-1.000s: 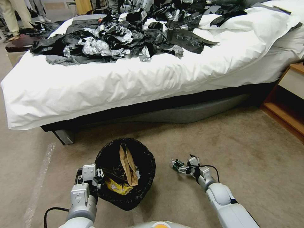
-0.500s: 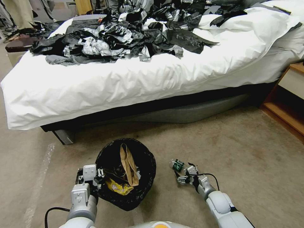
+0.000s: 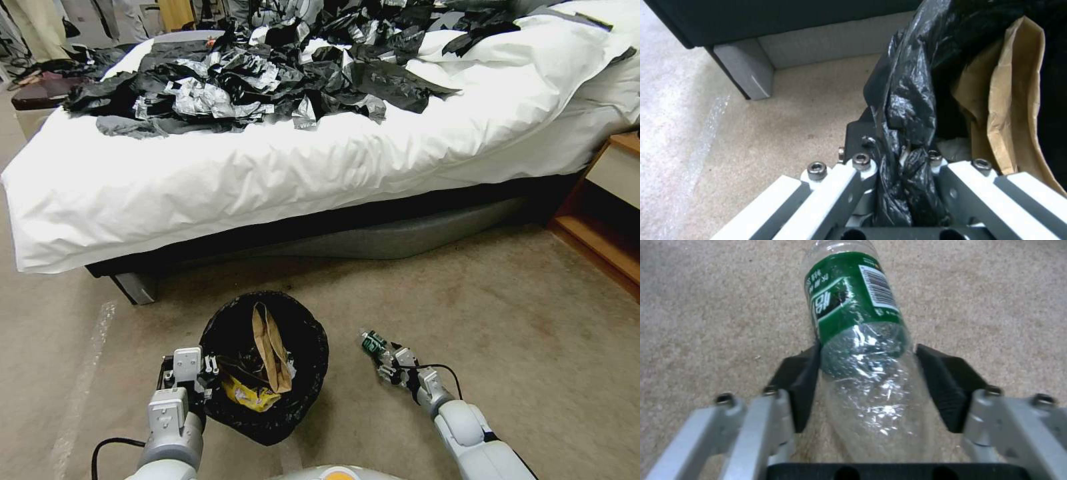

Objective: Pick up the trash bin, then pick up the garbage from the floor and place it into the trash bin.

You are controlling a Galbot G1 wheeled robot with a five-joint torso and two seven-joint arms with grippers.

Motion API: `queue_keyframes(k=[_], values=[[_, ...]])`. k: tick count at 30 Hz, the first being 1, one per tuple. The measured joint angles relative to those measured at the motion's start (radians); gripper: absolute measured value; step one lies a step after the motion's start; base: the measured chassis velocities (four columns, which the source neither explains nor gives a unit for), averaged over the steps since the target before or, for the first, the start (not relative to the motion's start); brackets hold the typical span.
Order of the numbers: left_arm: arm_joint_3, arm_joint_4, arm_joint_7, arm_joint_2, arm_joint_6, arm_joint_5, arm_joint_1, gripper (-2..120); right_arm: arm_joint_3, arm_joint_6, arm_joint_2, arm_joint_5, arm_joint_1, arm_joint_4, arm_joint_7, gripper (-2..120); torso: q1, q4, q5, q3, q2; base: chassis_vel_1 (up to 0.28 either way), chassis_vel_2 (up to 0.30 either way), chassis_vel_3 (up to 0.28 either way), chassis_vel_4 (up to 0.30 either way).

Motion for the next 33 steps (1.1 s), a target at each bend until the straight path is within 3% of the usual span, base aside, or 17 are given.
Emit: queue_keyframes(k=[12,18,24,26,27,29,31,33], values=[[0.0,-0.003,0.0,0.0,-0.001,0.001,0.001,3,0.007,0.014,0.005,0.003,-0.005,-0.001,0.001,18,0.0,0.0,0.0,0.0,0.0,0.0,0.0,0.0,0.0],[0.0,-0.005,0.0,0.001,-0.002,0.001,0.003,3,0.016,0.032,0.005,0.012,-0.015,0.027,0.009,14,0.0,-0.0001,0.0001,0.0,0.0,0.0,0.0,0.0,0.0],[0.0,-0.005,0.0,0.002,-0.002,0.001,0.003,3,0.036,0.056,0.002,0.056,-0.068,0.212,0.023,14,0.0,0.0002,0.0,0.0,0.0,0.0,0.0,0.0,0.0],[0.004,-0.004,0.0,0.006,-0.003,0.003,0.002,3,0.037,0.1,-0.004,0.116,-0.119,0.373,0.006,14,0.0,0.0,-0.0001,0.0,0.0,0.0,0.0,0.0,0.0],[0.004,-0.004,0.0,0.006,-0.003,0.003,0.002,3,0.037,0.1,-0.004,0.116,-0.119,0.373,0.006,14,0.0,0.0,-0.0001,0.0,0.0,0.0,0.0,0.0,0.0],[0.005,0.0,0.001,0.007,-0.003,0.003,-0.003,3,0.017,0.175,-0.015,0.218,-0.18,0.624,-0.111,14,0.0,0.0001,-0.0003,0.0,0.0,0.0,0.0,0.0,0.0],[0.005,0.001,0.001,0.007,-0.003,0.002,-0.004,3,0.01,0.181,-0.019,0.232,-0.19,0.662,-0.136,14,0.0,0.0001,-0.0003,0.0,0.0,0.0,0.0,0.0,0.0],[0.007,0.003,0.001,0.006,-0.003,0.002,-0.005,3,-0.028,0.203,-0.036,0.258,-0.23,0.787,-0.223,14,0.0,0.0,-0.0004,0.0,0.0,0.0,0.0,0.0,0.0]])
